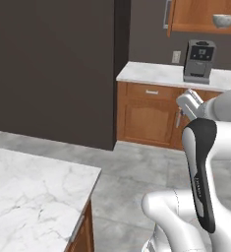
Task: Move the bowls from the cabinet to the plates on the dining table.
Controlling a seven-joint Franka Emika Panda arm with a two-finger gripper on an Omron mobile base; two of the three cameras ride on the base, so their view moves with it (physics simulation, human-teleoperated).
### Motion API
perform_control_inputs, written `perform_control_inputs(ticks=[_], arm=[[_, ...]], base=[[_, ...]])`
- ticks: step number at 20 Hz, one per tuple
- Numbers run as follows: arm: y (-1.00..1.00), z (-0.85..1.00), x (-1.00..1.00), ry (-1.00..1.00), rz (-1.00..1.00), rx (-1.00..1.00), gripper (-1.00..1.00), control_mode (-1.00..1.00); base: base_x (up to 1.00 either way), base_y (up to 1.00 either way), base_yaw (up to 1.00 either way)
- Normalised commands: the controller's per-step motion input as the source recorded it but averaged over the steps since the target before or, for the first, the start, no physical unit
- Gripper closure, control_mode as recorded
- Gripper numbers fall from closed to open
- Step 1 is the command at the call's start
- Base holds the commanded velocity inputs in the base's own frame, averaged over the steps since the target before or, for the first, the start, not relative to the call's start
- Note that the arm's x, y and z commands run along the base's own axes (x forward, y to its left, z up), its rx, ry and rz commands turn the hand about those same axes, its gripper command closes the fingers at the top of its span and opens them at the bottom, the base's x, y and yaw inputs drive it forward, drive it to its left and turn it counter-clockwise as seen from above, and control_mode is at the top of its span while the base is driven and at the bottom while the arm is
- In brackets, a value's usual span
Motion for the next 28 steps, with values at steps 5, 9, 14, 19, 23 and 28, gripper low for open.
perform_control_inputs(ticks=[5,9,14,19,23,28], arm=[[0.00,0.00,0.00,0.00,0.00,0.00,-1.00,1.00],[0.00,0.00,0.00,0.00,0.00,0.00,-1.00,1.00],[0.00,0.00,0.00,0.00,0.00,0.00,-1.00,1.00],[0.00,0.00,0.00,0.00,0.00,0.00,-1.00,1.00],[0.00,0.00,0.00,0.00,0.00,0.00,-1.00,1.00],[0.00,0.00,0.00,0.00,0.00,0.00,-1.00,1.00]], base=[[0.00,-0.03,-0.24],[0.00,0.00,-0.25],[0.00,0.00,-0.25],[0.00,0.00,-0.25],[0.00,0.00,-0.25],[0.00,0.00,-0.25]])
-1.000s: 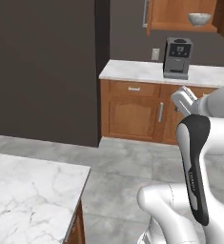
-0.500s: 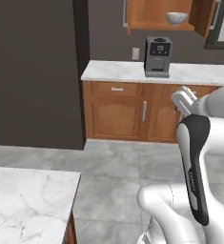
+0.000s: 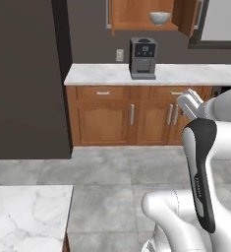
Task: Move the bowls from the cabinet to the plates on the dining table.
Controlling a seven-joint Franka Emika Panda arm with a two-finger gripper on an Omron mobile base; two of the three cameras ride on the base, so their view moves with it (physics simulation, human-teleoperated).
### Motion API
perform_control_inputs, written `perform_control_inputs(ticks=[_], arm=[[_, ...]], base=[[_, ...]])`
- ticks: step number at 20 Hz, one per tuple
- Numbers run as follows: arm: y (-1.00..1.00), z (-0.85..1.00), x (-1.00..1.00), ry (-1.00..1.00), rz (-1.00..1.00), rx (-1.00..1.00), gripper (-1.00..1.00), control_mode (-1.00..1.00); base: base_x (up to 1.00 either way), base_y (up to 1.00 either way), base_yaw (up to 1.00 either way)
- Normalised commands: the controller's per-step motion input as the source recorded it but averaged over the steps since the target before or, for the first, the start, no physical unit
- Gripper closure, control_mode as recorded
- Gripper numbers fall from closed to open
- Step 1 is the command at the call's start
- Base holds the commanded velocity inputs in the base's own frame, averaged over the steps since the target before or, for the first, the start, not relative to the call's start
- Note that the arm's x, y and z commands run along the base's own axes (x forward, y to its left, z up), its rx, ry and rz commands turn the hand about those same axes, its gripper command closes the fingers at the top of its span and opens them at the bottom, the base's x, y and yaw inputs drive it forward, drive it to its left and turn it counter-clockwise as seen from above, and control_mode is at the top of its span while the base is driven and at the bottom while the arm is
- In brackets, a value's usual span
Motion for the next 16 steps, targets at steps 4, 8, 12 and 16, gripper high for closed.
perform_control_inputs(ticks=[4,8,12,16], arm=[[0.00,0.00,0.00,0.00,0.00,0.00,-1.00,1.00],[0.00,0.00,0.00,0.00,0.00,0.00,-1.00,1.00],[0.00,0.00,0.00,0.00,0.00,0.00,-1.00,1.00],[0.00,0.00,0.00,0.00,0.00,0.00,-1.00,1.00]], base=[[0.00,0.00,-0.25],[0.00,0.00,-0.25],[0.00,0.00,-0.25],[0.00,0.00,-0.25]])
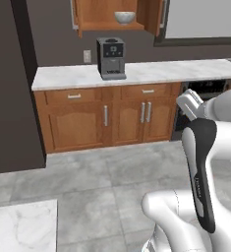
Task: Move the bowls from the cabinet to the plates on the dining table.
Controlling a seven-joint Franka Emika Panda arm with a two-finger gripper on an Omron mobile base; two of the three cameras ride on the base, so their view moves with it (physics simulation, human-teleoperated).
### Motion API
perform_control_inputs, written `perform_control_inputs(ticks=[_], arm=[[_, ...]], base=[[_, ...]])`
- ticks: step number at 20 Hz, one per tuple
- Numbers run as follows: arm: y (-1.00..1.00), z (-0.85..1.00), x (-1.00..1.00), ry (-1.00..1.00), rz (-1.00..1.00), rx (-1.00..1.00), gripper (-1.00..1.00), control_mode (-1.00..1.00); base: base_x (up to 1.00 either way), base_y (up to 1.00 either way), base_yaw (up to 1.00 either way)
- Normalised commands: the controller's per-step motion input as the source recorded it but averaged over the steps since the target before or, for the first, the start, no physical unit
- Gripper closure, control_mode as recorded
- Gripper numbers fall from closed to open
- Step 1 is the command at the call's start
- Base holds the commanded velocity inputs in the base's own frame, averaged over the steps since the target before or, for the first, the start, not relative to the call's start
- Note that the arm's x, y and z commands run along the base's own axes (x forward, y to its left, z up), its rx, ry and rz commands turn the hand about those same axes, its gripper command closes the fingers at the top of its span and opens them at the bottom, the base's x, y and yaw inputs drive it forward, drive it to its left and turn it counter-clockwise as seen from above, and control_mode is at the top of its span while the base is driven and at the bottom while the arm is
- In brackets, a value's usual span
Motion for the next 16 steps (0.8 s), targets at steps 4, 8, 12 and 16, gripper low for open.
perform_control_inputs(ticks=[4,8,12,16], arm=[[0.00,0.00,0.00,0.00,0.00,0.00,-1.00,1.00],[0.00,0.00,0.00,0.00,0.00,0.00,-1.00,1.00],[0.00,0.00,0.00,0.00,0.00,0.00,-1.00,1.00],[0.00,0.00,0.00,0.00,0.00,0.00,-1.00,1.00]], base=[[0.02,0.04,-0.24],[0.46,0.20,-0.04],[0.61,0.01,0.05],[0.60,0.00,0.07]])
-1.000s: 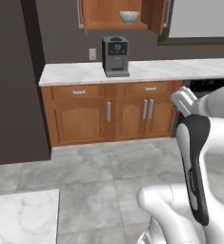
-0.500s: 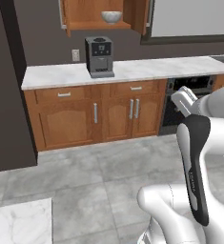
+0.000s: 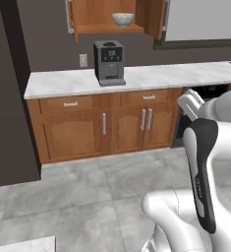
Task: Move the bowls from the cabinet to the plates on the dining table.
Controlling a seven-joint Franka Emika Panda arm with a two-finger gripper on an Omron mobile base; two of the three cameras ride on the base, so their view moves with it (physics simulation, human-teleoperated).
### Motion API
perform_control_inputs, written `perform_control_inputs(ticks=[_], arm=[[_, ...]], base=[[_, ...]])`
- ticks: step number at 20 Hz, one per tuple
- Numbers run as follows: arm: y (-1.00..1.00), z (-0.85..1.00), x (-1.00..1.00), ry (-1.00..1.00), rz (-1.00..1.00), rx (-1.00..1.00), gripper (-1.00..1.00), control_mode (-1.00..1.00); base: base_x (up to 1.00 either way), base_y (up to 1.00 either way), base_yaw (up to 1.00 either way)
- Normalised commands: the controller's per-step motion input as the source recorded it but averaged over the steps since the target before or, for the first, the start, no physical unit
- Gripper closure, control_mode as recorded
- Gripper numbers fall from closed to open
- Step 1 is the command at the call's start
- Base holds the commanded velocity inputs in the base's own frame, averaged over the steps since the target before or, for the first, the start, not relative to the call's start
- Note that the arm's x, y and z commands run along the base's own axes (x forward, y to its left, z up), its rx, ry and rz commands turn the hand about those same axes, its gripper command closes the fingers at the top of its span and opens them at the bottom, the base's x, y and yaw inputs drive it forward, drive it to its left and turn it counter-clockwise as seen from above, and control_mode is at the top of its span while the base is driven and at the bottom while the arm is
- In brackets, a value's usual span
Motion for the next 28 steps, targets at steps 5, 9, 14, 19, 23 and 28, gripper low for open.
perform_control_inputs(ticks=[5,9,14,19,23,28], arm=[[0.00,0.00,0.00,0.00,0.00,0.00,-1.00,1.00],[0.00,0.00,0.00,0.00,0.00,0.00,-1.00,1.00],[0.00,0.00,0.00,0.00,0.00,0.00,-1.00,1.00],[0.00,0.00,0.00,0.00,0.00,0.00,-1.00,1.00],[0.00,0.00,0.00,0.00,0.00,0.00,-1.00,1.00],[0.00,0.00,0.00,0.00,0.00,0.00,-1.00,1.00]], base=[[0.55,-0.03,0.08],[0.61,-0.05,0.03],[0.58,-0.07,0.08],[0.48,-0.19,0.09],[0.39,-0.35,0.05],[0.14,-0.52,-0.05]])
